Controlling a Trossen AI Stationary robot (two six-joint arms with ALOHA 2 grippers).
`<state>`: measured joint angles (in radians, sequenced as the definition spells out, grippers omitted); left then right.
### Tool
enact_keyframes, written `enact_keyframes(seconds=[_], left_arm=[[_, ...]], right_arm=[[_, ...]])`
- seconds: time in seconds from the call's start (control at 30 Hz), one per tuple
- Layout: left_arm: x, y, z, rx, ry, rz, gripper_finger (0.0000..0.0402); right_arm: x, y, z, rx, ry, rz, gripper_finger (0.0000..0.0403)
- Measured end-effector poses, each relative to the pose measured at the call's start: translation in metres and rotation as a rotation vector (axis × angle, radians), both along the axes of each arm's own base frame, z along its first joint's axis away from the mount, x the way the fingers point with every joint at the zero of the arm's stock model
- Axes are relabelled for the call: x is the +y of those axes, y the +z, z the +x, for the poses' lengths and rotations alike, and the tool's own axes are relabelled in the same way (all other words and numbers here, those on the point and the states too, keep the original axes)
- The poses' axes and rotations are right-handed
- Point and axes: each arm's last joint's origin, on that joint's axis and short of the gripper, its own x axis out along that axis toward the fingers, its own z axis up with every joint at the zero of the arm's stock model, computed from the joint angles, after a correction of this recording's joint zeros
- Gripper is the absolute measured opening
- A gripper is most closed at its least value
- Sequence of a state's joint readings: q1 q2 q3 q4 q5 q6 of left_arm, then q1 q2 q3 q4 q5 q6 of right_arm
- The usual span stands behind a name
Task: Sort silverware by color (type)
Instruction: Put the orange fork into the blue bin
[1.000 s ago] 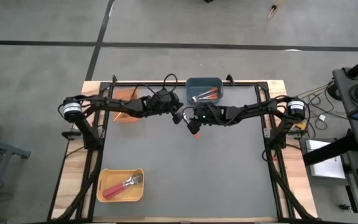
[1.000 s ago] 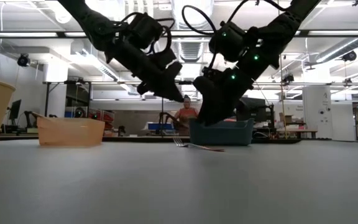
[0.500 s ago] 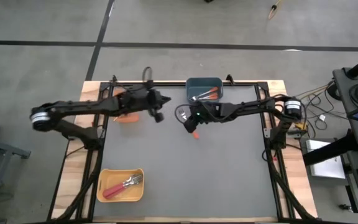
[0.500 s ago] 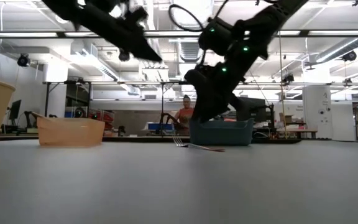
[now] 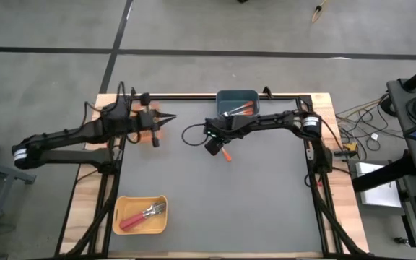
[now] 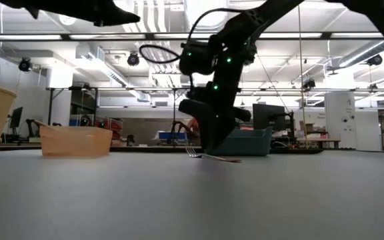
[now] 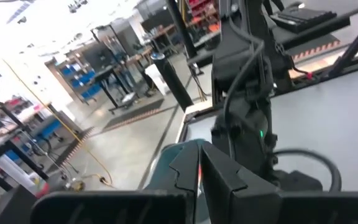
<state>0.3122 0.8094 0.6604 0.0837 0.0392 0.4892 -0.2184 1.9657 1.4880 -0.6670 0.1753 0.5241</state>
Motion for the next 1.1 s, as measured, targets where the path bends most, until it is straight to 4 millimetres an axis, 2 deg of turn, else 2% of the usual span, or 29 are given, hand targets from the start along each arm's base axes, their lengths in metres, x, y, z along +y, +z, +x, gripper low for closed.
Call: enact_keyframes(seconds=[0.2,0.4,0.77,1.0,1.1], left_arm=[[-0.005,-0.002,-0.017,-0.041,0.004,0.021,0.0000],[-0.007,0.002,-0.025,-0.070,0.007,0.031,0.0000],[-0.008,0.002,-0.027,-0.067,0.008,0.030,0.0000],[-0.008,0.001,-0.027,-0.064,0.010,0.030,0.0000],[-0.008,0.001,-0.027,-0.064,0.010,0.029,0.0000]], right_arm=[[-0.002,-0.012,0.008,0.052,0.001,0.011,0.0185],[-0.001,-0.016,0.008,0.053,0.005,0.010,0.0168],[-0.001,-0.032,0.012,0.063,0.015,0.011,0.0097],[0.001,-0.031,0.012,0.058,0.043,0.032,0.0020],[0.002,-0.028,0.012,0.050,0.059,0.039,0.0013]])
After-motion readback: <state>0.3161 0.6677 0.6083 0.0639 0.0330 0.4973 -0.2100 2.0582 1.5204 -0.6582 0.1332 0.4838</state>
